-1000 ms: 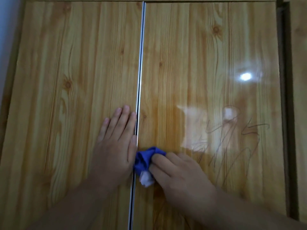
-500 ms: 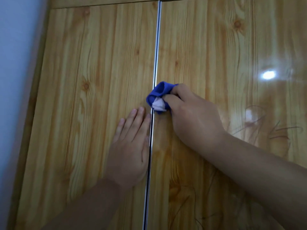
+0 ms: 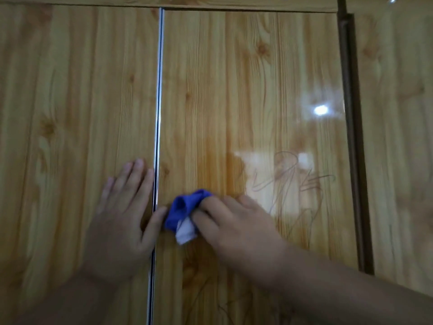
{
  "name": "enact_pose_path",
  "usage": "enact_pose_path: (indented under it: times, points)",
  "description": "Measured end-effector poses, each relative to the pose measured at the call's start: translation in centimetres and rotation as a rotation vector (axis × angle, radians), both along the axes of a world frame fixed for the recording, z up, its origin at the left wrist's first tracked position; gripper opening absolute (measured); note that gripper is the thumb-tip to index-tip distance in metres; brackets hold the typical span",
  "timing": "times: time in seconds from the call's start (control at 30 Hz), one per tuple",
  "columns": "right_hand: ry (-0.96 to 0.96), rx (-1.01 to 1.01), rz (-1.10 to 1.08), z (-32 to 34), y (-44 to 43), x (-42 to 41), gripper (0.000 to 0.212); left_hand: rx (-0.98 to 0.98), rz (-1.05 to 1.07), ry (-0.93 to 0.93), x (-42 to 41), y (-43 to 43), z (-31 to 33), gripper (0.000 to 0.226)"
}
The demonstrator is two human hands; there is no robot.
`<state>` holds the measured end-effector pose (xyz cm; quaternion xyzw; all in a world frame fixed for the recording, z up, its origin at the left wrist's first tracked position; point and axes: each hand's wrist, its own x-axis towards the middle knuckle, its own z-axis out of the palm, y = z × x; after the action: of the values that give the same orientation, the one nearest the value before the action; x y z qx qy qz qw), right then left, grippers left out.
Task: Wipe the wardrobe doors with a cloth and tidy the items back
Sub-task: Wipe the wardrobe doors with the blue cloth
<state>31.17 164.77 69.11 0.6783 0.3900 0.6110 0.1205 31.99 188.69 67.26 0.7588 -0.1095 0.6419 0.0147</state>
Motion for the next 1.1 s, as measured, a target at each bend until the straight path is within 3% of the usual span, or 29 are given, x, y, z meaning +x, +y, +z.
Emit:
enact_pose_path:
  times: [0.17, 0.33, 0.43, 0.53, 0.67, 0.77, 0.97, 1.1]
  points:
    - [-0.122, 0.244, -0.006, 5.0, -3.0, 0.6, 0.028, 0.008, 0.018, -0.026, 0.4, 0.2, -0.3, 0.070]
    - [-0.131, 0.420, 0.011, 4.6, -1.6, 1.4, 0.023, 0.023, 0.061, -0.050, 0.6, 0.2, -0.2, 0.069]
    - [-0.072, 0.430, 0.015, 4.6, -1.2, 0.1, 0.013, 0.019, 0.046, -0.069, 0.4, -0.1, -0.1, 0.067]
    - [0.052, 0.361, -0.062, 4.9, -2.2, -1.8, 0.028, 0.034, 0.076, -0.056, 0.1, -0.3, 0.1, 0.065]
    - [0.171, 0.439, -0.059, 4.8, -6.0, -4.6, 0.020, 0.020, 0.097, -0.022, -0.6, -0.8, 0.4, 0.064]
    - [0.196, 0.536, 0.003, 4.9, -8.8, -5.7, 0.015, 0.026, 0.053, 0.002, -1.2, -1.8, 1.1, 0.062]
    - [0.208, 0.600, 0.001, 4.7, -10.8, -5.3, 0.020, 0.276, 0.018, -0.006, -0.5, -7.1, 4.3, 0.062]
    - [0.198, 0.632, 0.026, 4.6, -10.9, -4.2, 0.024, 0.311, 0.034, 0.005, 0.7, -8.6, 5.2, 0.062]
